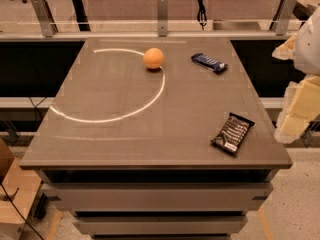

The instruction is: Move rxbar chocolate near orange

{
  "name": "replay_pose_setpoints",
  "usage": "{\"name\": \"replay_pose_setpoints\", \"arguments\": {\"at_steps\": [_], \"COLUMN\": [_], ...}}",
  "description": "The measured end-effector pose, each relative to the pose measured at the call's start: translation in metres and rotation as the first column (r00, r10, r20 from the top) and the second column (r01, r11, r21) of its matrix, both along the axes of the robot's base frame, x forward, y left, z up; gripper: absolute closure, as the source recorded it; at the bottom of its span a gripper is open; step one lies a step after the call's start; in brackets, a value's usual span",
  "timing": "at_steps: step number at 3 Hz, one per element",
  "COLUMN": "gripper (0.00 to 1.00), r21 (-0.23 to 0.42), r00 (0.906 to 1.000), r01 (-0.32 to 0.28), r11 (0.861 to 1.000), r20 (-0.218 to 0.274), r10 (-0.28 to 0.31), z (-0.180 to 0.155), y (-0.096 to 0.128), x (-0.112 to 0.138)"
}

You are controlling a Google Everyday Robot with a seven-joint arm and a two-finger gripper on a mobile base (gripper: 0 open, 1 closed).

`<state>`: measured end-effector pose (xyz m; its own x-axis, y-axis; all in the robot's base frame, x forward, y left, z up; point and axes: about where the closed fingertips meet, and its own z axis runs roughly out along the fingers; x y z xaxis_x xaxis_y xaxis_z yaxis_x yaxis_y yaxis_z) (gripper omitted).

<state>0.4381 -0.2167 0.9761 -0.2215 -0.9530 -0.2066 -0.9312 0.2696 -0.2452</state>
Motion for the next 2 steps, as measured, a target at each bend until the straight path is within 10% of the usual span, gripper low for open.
{"name": "replay_pose_setpoints", "arguments": {"at_steps": [2], "gripper": [0.00], "r21": [0.060], "r00": [0.9993], "r01": [-0.037], "r11": [0.997], "r20": [0.007], "r10": [0.037], "z": [-0.0013], "y": [0.0068], "x": [0.0065]}}
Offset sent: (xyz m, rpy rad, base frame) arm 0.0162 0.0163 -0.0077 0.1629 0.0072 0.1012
